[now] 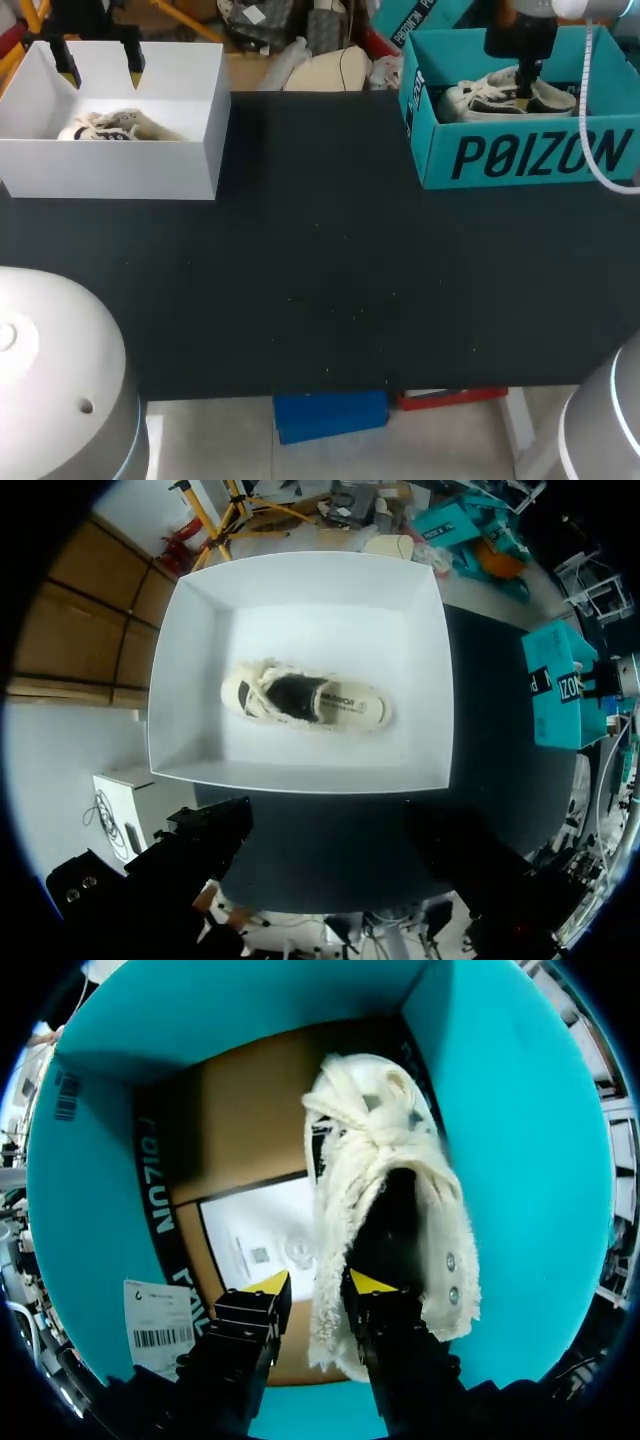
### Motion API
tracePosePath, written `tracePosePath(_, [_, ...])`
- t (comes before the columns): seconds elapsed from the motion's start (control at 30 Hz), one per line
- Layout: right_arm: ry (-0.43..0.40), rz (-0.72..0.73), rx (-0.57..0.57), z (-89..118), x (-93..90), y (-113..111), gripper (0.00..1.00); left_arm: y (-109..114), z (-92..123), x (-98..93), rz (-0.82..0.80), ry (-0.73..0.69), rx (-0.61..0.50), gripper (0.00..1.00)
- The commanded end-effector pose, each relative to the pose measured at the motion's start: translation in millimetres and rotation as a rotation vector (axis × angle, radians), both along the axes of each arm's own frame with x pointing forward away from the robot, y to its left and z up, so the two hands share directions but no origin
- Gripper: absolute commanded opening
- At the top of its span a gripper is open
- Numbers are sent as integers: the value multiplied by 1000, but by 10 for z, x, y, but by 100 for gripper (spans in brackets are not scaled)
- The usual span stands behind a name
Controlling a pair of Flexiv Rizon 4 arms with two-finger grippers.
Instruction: Take the shoe out of the shoebox, open the shoe tongue, remove and reinsert the insole, then place the shoe into the shoebox
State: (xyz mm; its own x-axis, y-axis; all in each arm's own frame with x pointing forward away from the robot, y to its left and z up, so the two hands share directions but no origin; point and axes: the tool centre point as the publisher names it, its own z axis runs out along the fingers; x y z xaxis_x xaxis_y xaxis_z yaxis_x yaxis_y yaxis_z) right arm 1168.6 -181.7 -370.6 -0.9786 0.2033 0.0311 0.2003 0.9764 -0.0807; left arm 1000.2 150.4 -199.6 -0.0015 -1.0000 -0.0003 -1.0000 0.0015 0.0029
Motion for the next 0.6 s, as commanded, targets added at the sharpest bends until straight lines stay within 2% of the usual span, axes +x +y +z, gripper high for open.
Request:
tracePosePath(0.03, [3, -9, -5, -152, 76, 36, 31, 0, -1, 1, 0, 0, 0, 100])
tracePosePath(0.1, [0, -16, -8, -204, 83, 44, 27, 0, -1, 1, 0, 0, 0, 100])
tracePosePath(0.47, [2, -47, -22, -418, 82, 55, 22, 0, -1, 1, 0, 0, 0, 100])
tracePosePath(0.53, [0, -55, -31, -448, 81, 40, 22, 0, -1, 1, 0, 0, 0, 100])
tracePosePath(0.6, [-1, -68, -49, -480, 80, 20, 27, 0, -1, 1, 0, 0, 0, 100])
